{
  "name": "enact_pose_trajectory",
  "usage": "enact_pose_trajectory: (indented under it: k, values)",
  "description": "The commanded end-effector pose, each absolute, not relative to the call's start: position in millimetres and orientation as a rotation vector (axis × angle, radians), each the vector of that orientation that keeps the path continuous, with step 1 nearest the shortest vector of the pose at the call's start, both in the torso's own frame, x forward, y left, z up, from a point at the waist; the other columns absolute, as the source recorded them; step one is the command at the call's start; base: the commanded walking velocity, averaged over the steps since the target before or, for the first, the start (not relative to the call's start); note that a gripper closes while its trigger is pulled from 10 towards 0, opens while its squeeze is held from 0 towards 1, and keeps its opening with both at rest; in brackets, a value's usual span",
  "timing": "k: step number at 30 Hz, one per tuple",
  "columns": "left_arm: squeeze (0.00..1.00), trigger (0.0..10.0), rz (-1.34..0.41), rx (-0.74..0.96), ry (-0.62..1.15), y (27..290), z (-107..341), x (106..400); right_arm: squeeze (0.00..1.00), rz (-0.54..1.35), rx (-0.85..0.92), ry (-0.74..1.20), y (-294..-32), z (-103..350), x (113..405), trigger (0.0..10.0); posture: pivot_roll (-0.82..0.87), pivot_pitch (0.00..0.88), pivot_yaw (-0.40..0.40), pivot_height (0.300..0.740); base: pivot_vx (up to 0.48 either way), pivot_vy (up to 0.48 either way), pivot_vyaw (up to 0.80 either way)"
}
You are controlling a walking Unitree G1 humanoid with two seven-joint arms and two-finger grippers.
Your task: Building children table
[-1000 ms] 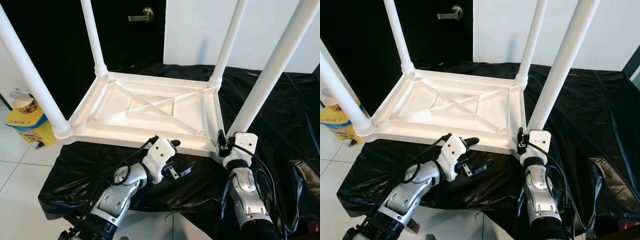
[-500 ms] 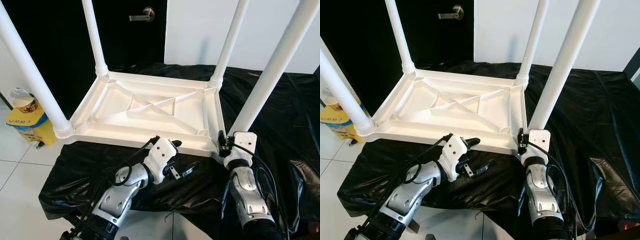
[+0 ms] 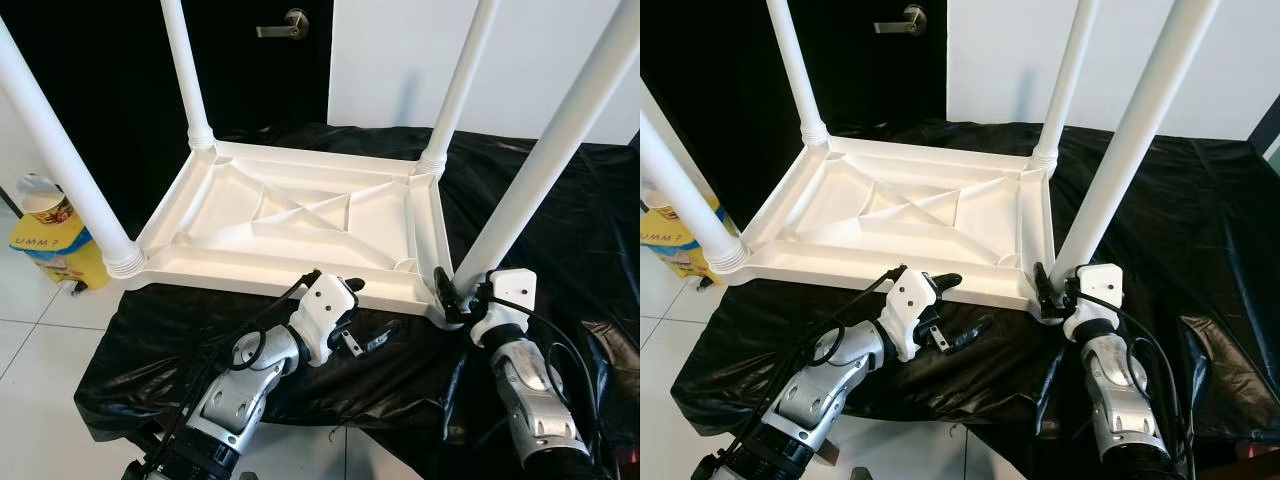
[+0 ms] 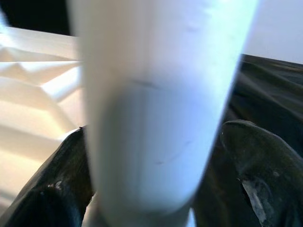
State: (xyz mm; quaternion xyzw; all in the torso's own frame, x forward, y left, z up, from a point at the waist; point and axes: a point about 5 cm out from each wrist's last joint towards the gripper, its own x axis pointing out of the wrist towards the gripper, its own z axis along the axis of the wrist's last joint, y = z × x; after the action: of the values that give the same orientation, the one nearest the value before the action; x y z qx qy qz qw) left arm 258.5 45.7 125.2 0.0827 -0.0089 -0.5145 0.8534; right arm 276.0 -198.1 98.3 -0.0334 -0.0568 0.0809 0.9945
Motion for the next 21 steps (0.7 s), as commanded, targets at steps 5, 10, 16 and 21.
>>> enact_pose_trajectory:
  k: [5,10,16,21]
  values:
    - [0.0,10.0,-1.073,0.191,-0.012,46.0,125.3,261.8,0.0,0.349,-0.088,-0.107,-201.0,102.7,279.0,10.0,-0.01,0.0,-0.032,0.74,0.0,0.0,0.0]
    - [0.0,10.0,-1.074,0.191,-0.012,45.8,125.2,261.6,0.0,0.381,-0.099,-0.102,-200.8,103.5,280.6,10.0,-0.01,0.0,-0.028,0.74,0.0,0.0,0.0]
    - [0.0,10.0,-1.073,0.205,-0.012,49.2,126.7,264.8,0.0,0.5,-0.17,-0.072,-197.5,105.5,296.5,1.9,0.0,0.0,-0.025,0.74,0.0,0.0,0.0]
    - [0.0,10.0,-1.071,0.208,-0.014,49.3,127.3,265.2,0.0,0.515,-0.173,-0.056,-194.1,101.3,298.5,0.0,0.01,0.0,-0.025,0.74,0.0,0.0,0.0]
